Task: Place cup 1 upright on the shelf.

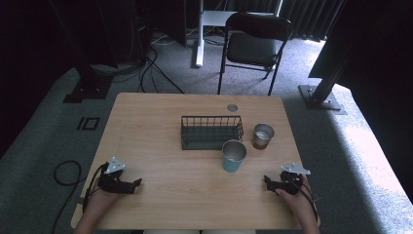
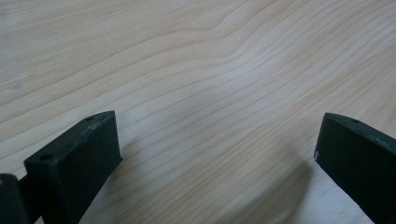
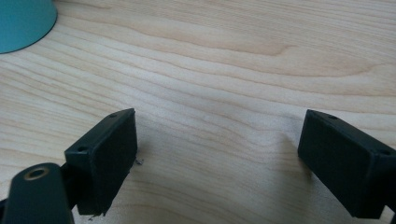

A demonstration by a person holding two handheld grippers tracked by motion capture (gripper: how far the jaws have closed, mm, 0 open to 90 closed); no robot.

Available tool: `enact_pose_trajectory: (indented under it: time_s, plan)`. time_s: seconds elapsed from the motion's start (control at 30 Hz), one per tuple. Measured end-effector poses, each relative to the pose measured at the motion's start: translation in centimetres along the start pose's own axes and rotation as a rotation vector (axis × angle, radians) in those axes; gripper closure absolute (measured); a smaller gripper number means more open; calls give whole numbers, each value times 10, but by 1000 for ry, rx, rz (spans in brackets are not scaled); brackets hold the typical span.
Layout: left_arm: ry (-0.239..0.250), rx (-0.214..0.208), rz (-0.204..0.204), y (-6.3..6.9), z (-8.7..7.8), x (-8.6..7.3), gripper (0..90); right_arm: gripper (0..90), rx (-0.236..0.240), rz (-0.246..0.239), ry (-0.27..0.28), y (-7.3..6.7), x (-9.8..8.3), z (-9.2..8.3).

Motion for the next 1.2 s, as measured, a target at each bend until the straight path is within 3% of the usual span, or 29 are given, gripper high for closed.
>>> enact_pose_trajectory:
  time_s: [0.23, 0.57, 1.2]
  plan:
    - [7, -44, 51, 15, 3, 8, 8, 115, 0, 0, 0, 0, 0, 0]
    - [27, -115, 92, 38, 7, 20, 8, 115, 0, 0, 0, 0, 0, 0]
    - [60, -199, 180, 80, 15, 46, 10, 115, 1, 0, 0, 0, 0, 0]
Point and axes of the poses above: each handheld gripper's, and its own axes: z roughly forward along the jaws, x roughly out of its top, y roughly to its right, the point moved 5 cm from there along z, roughly forward along the jaws, and after that the axes turned 13 degrees about x, right-handed, at the moved point
